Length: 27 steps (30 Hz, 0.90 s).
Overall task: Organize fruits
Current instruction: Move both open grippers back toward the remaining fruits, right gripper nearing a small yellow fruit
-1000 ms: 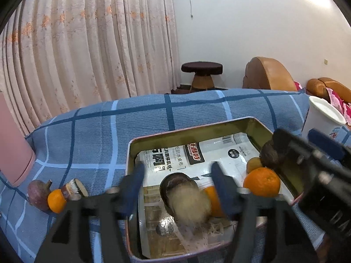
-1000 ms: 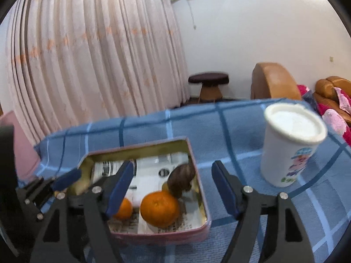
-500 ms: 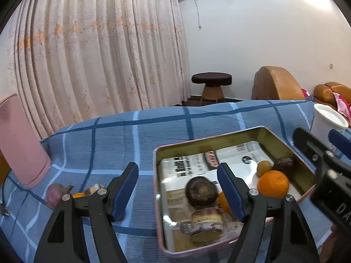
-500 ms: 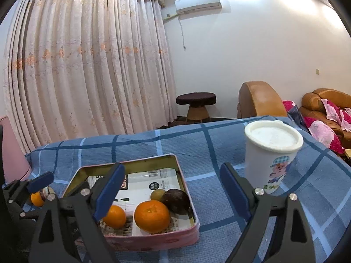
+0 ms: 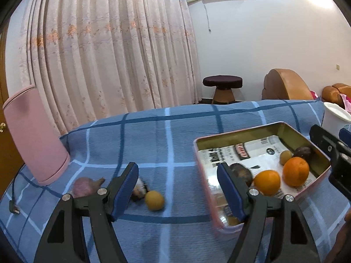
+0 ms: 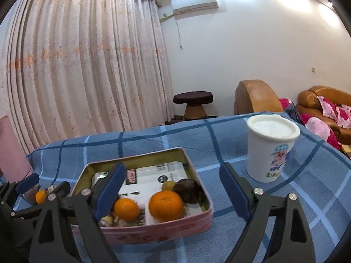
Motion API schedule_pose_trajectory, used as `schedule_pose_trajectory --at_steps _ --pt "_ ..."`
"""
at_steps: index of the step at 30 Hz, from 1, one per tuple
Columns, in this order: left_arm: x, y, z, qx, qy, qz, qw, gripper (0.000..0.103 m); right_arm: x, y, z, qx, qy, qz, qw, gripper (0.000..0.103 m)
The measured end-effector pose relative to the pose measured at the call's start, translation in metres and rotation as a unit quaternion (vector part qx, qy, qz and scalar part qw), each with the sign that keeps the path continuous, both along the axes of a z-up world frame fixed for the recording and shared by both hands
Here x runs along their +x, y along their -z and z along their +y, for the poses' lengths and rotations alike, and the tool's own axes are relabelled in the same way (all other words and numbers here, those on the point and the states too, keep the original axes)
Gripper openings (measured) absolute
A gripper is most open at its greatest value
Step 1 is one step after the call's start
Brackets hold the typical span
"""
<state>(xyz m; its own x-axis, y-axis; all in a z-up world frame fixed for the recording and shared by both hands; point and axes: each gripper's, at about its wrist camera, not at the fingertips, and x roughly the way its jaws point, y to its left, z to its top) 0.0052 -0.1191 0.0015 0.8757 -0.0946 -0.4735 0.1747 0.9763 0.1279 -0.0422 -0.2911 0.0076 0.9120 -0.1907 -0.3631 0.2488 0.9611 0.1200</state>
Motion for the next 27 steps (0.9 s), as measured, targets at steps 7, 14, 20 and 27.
schedule_pose_trajectory --at_steps 7,14,20,27 --pt "0.006 0.003 0.036 -0.015 -0.024 0.017 0.9994 0.075 -0.001 0.000 0.037 -0.007 -0.030 0.006 1.000 0.090" --pt "0.012 0.004 0.075 -0.004 -0.048 0.011 0.9988 0.075 0.004 0.003 0.073 -0.013 -0.060 0.017 0.998 0.077" --pt "0.029 0.004 0.130 -0.004 -0.092 0.015 0.9956 0.075 0.019 0.008 0.110 -0.016 -0.105 0.044 0.993 0.052" --pt "0.045 0.005 0.175 -0.013 -0.129 0.027 0.9912 0.075 0.043 0.015 0.157 -0.019 -0.156 0.082 0.984 0.049"
